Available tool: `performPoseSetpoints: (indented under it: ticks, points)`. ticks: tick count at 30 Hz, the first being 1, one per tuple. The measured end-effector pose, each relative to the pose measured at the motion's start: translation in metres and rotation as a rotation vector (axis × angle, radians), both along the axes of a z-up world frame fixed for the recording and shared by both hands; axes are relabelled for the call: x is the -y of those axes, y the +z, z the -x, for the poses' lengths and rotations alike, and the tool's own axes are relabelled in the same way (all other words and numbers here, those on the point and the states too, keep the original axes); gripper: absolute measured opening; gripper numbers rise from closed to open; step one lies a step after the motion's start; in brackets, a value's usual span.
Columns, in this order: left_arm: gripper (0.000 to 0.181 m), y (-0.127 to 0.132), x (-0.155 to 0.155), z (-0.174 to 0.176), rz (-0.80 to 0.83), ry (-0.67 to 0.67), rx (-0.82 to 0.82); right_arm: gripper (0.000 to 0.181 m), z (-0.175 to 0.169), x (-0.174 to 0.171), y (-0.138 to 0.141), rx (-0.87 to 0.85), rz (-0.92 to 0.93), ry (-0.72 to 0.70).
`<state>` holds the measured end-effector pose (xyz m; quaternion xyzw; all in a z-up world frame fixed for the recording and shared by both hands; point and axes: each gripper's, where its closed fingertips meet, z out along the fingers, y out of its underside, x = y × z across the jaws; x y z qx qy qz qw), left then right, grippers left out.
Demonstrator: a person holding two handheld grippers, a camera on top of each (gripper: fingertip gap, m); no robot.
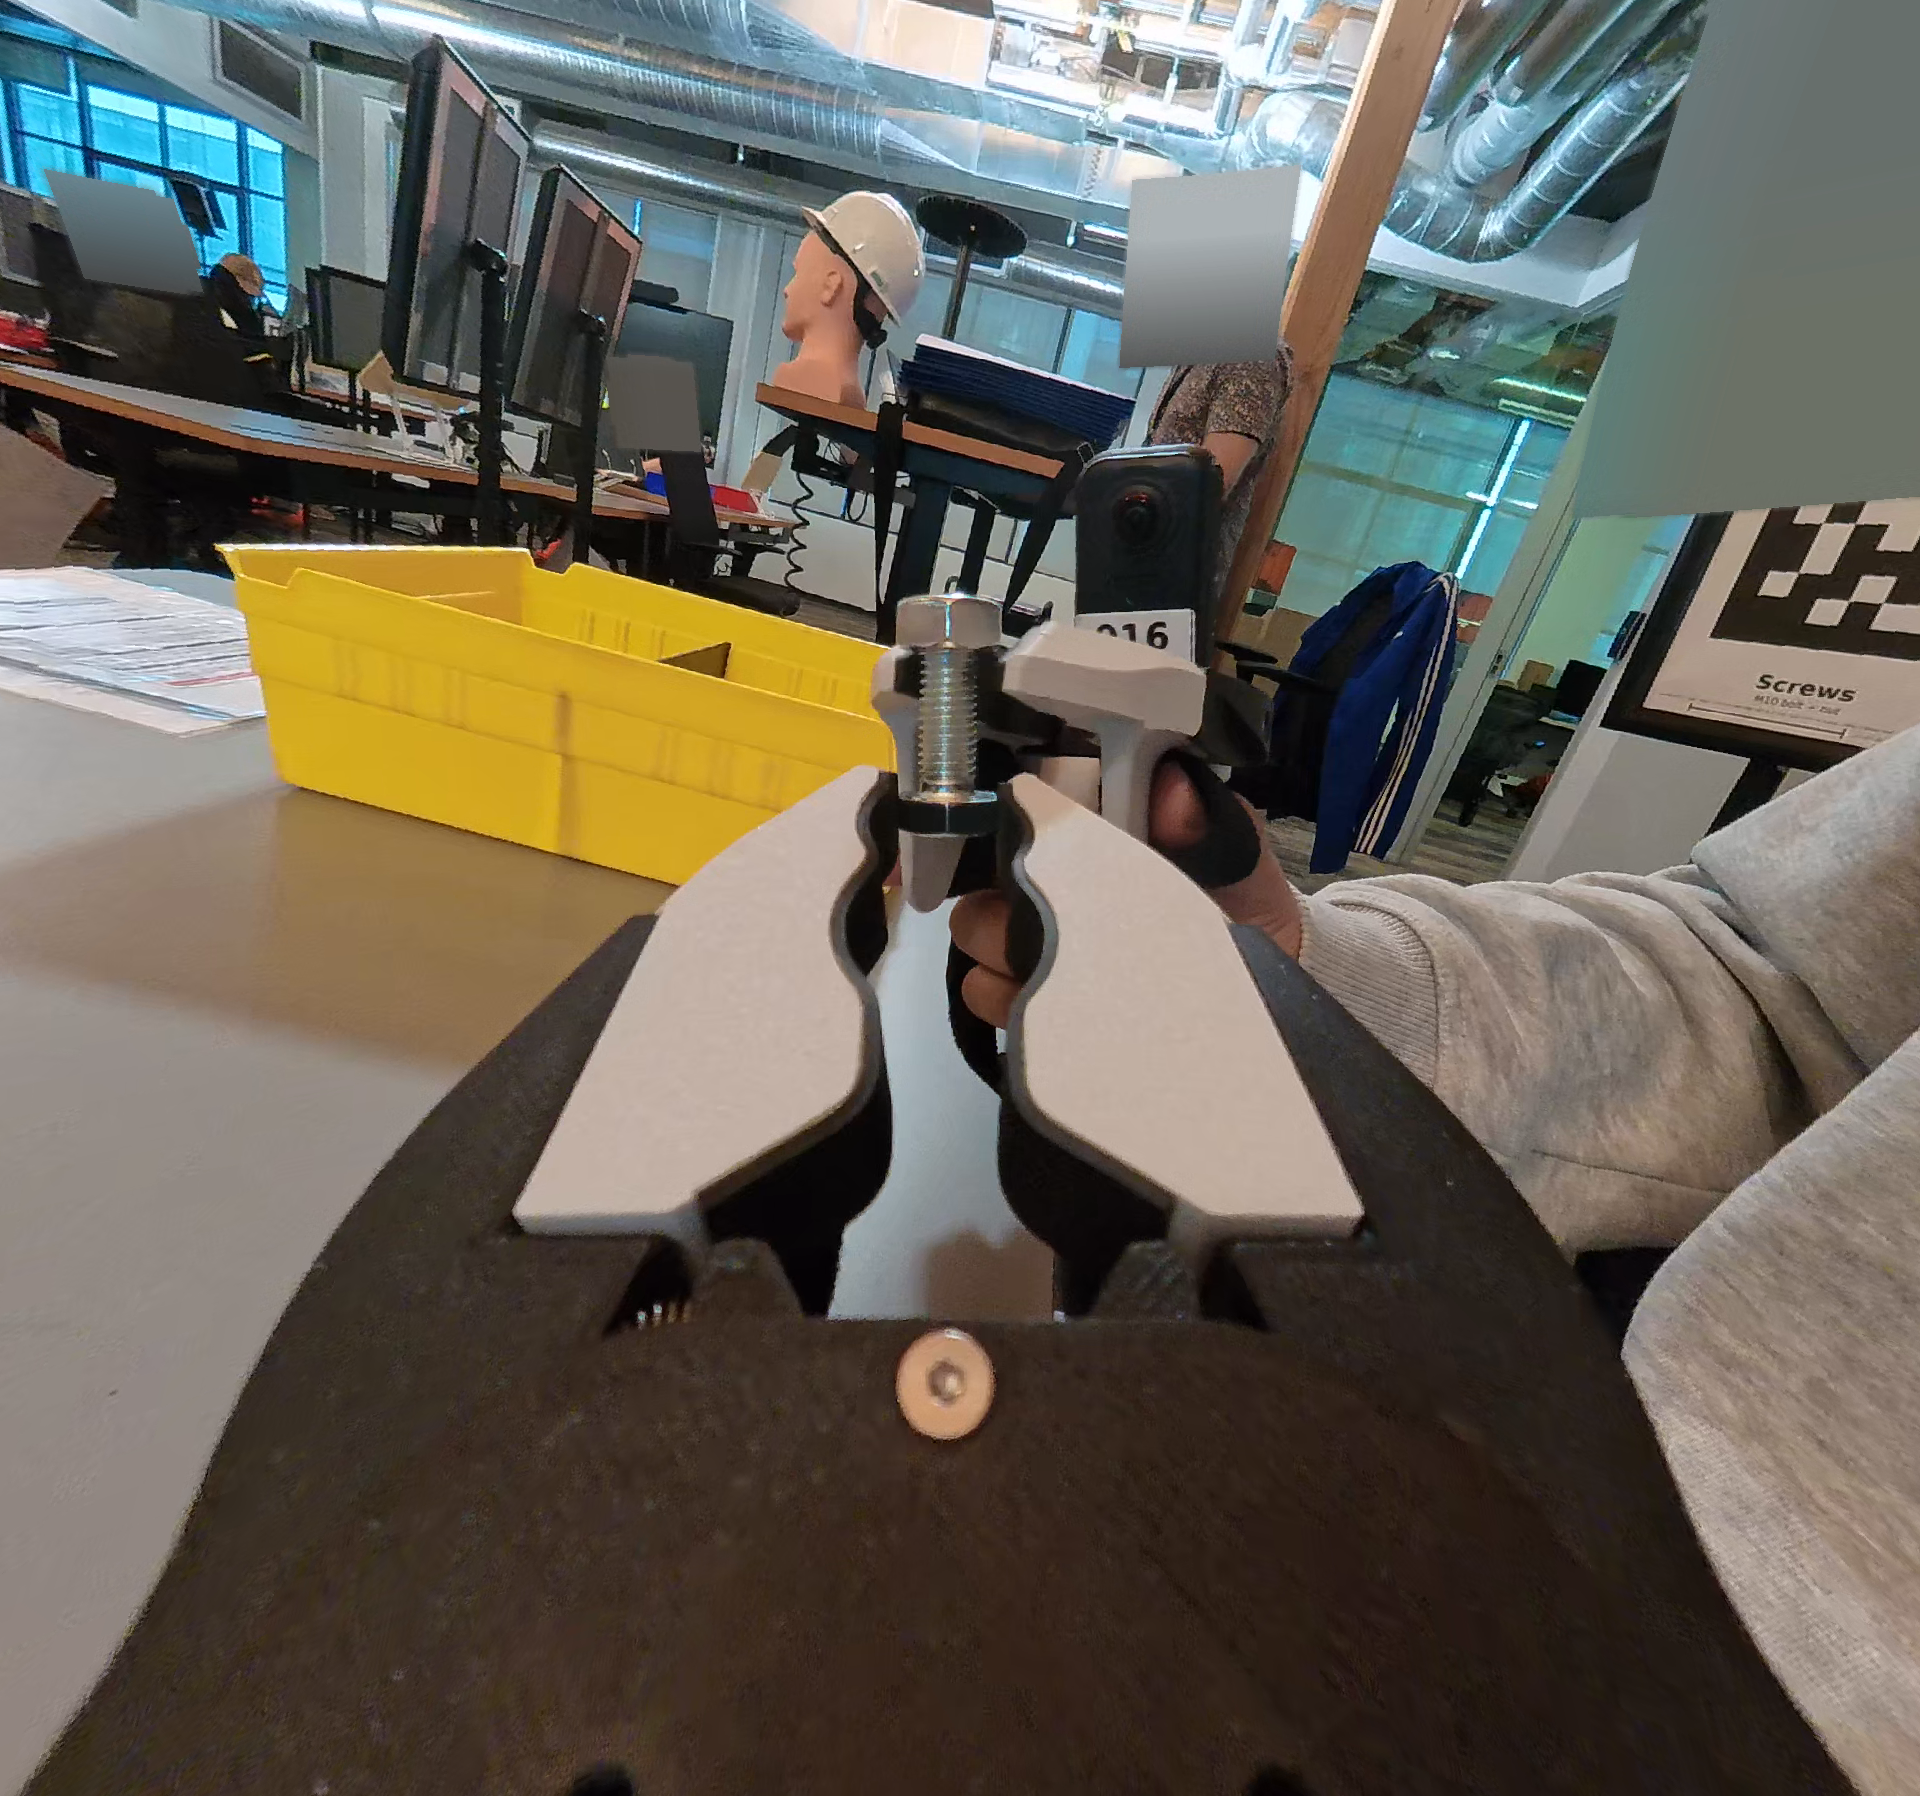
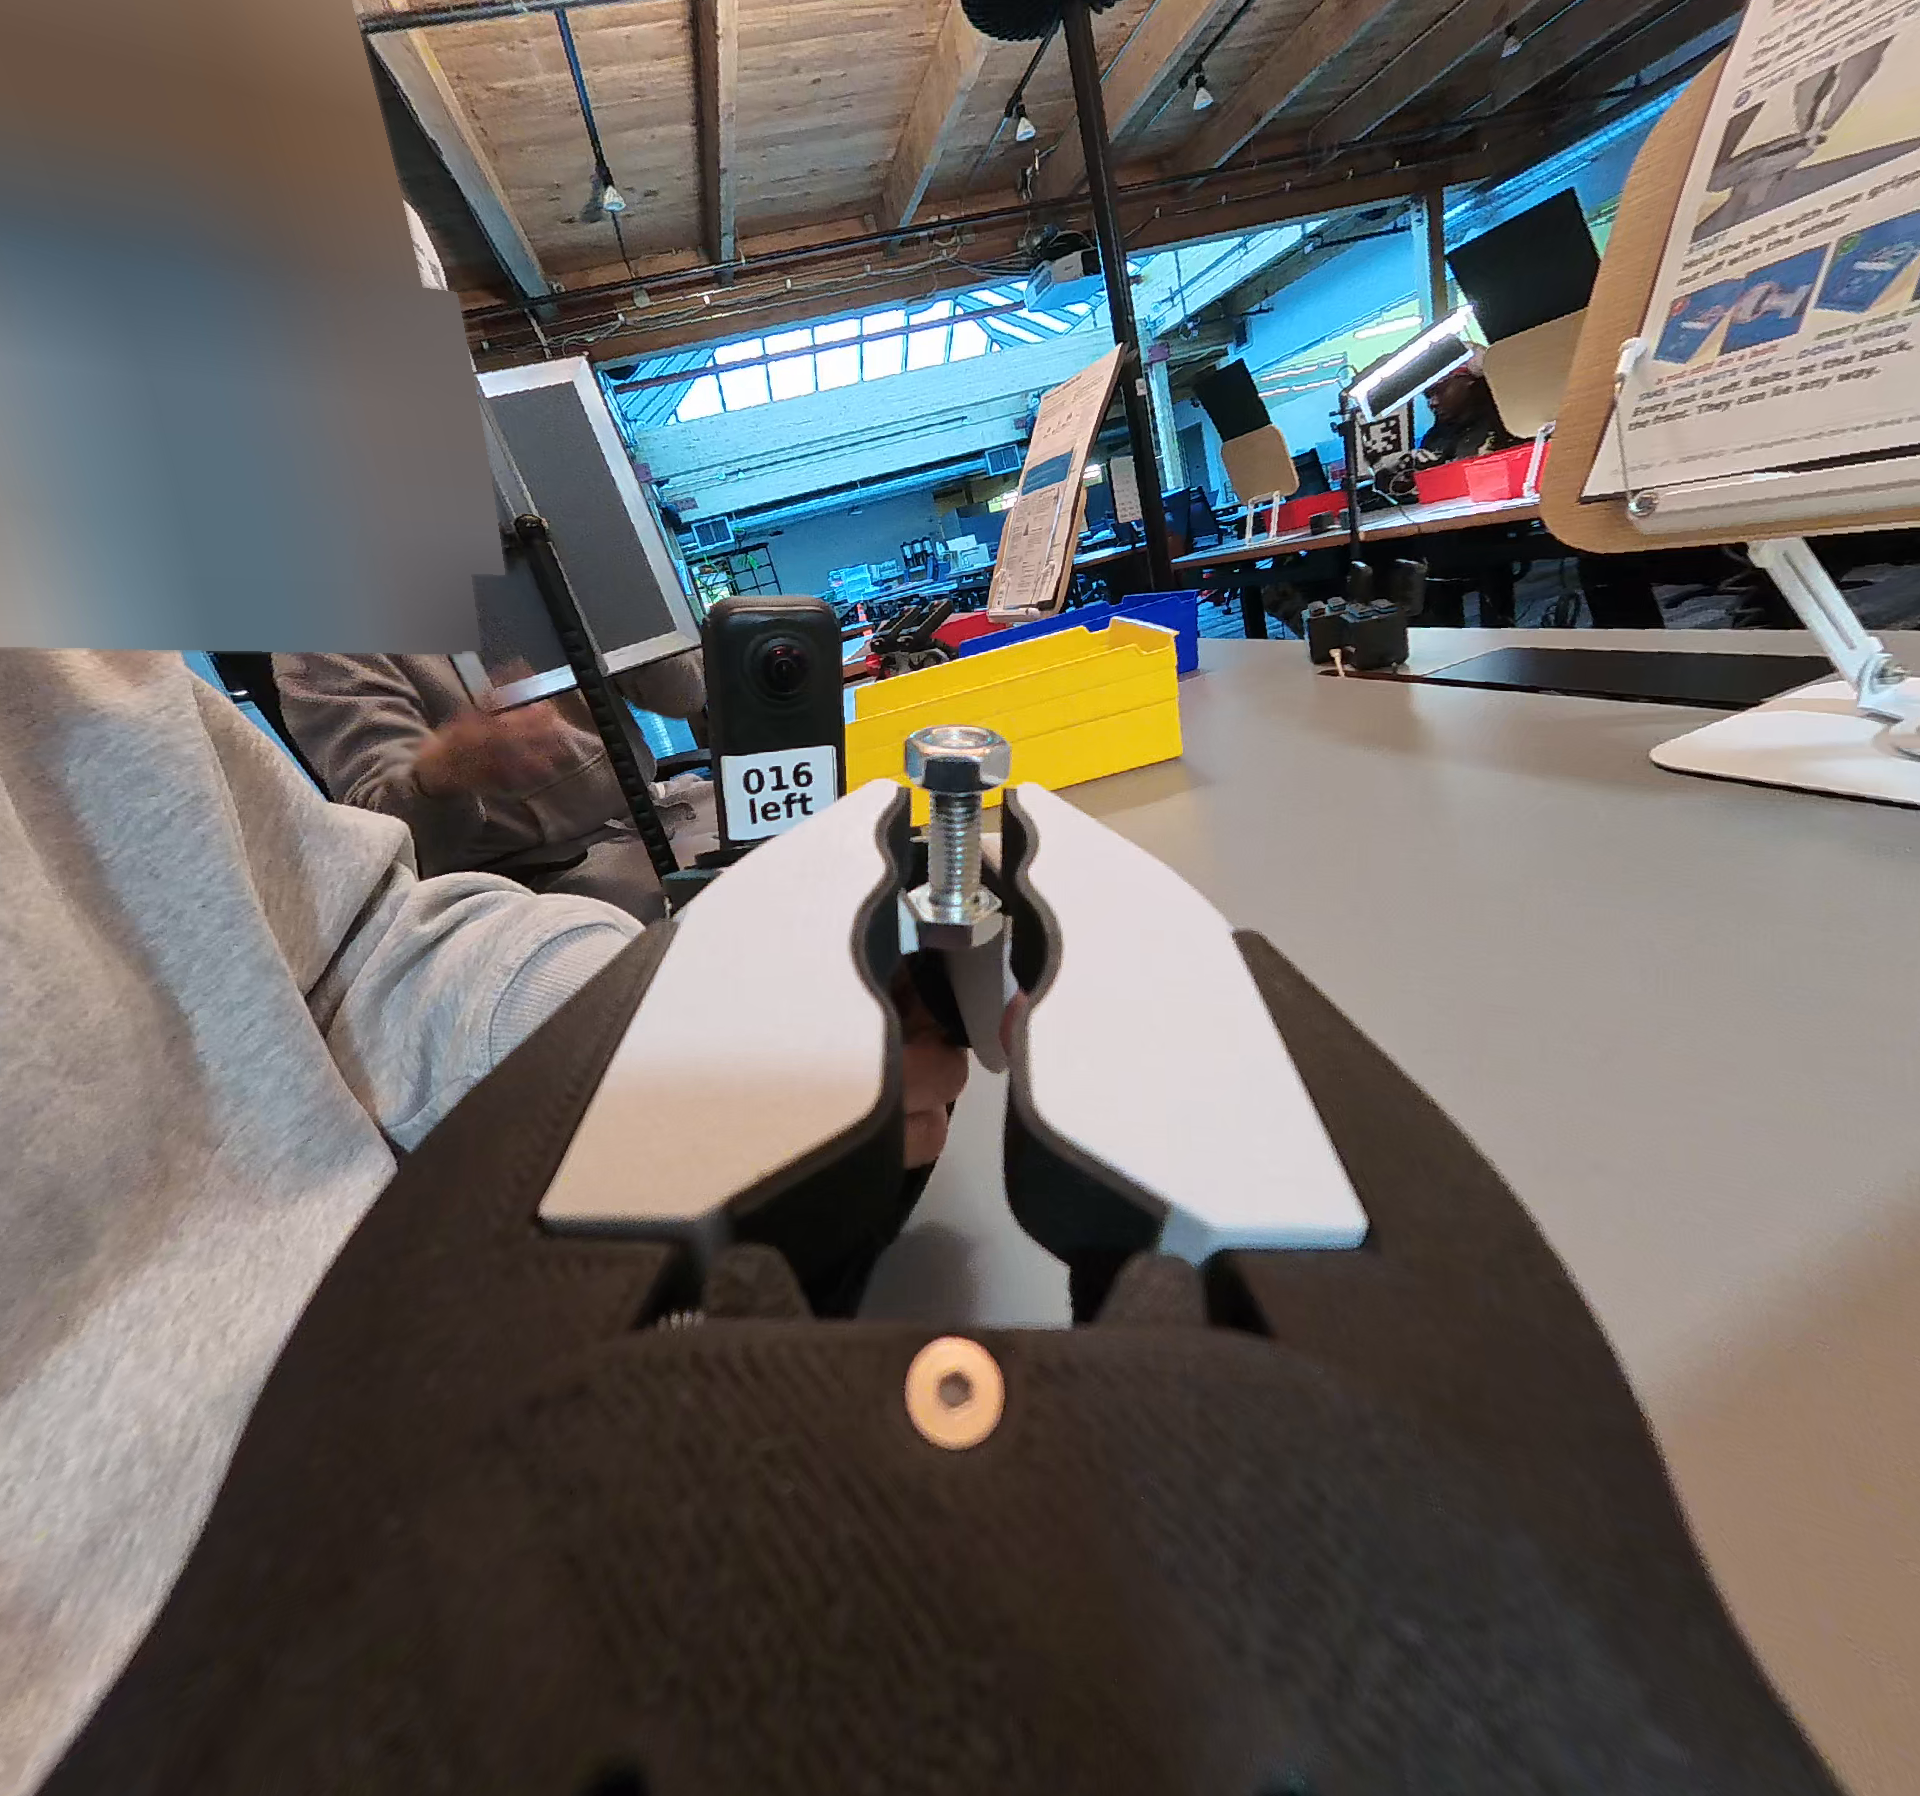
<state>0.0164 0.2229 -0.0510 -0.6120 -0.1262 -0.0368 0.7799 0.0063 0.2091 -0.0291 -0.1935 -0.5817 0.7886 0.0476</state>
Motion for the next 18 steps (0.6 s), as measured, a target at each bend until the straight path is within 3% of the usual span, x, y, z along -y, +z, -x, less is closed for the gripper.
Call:
performPoseSetpoints:
  ticks: [9,18]
  points:
    - [0.018,0.002,0.002,0.003,-0.018,0.012,0.013,0.017,0.002,-0.004,0.002,-0.004,0.006,-0.028]
    - [0.018,0.005,0.007,0.011,-0.058,0.037,0.059,0.017,0.006,-0.009,0.006,-0.105,-0.067,-0.181]
